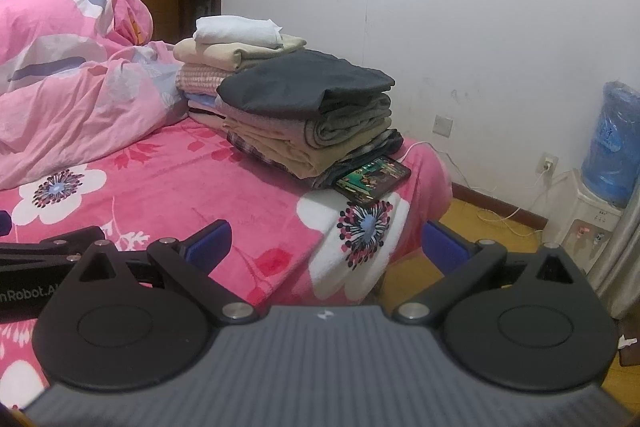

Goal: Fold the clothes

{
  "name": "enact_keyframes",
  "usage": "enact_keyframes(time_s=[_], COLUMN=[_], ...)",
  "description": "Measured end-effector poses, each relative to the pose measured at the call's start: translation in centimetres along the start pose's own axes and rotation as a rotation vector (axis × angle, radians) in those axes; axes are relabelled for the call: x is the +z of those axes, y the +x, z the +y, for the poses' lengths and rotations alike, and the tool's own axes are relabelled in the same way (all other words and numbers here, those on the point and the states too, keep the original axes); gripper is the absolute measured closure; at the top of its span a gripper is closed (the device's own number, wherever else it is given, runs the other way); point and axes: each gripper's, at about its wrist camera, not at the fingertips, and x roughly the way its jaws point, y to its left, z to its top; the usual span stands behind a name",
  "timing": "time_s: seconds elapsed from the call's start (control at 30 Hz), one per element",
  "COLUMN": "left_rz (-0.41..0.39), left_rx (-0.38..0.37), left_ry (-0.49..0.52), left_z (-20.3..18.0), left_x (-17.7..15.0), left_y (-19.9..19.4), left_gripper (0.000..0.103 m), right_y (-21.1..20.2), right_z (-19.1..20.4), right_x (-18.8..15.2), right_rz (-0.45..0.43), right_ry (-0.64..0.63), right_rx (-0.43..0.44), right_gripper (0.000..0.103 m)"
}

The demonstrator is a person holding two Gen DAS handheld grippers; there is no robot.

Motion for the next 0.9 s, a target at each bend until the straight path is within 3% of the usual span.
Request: enact_keyframes(time_s=[0.9], left_rz=[0.017], left_rx=[0.018], left_ry=[-0.019], left_z=[0.9], left_x=[-0.1], left_y=[0.8], left_gripper=[0.000], right_y=[0.8], right_z=[1.3], right_x=[0.1], right_rz=[0.021], right_ry=[-0.023], right_rx=[0.011], right_gripper=[0.001])
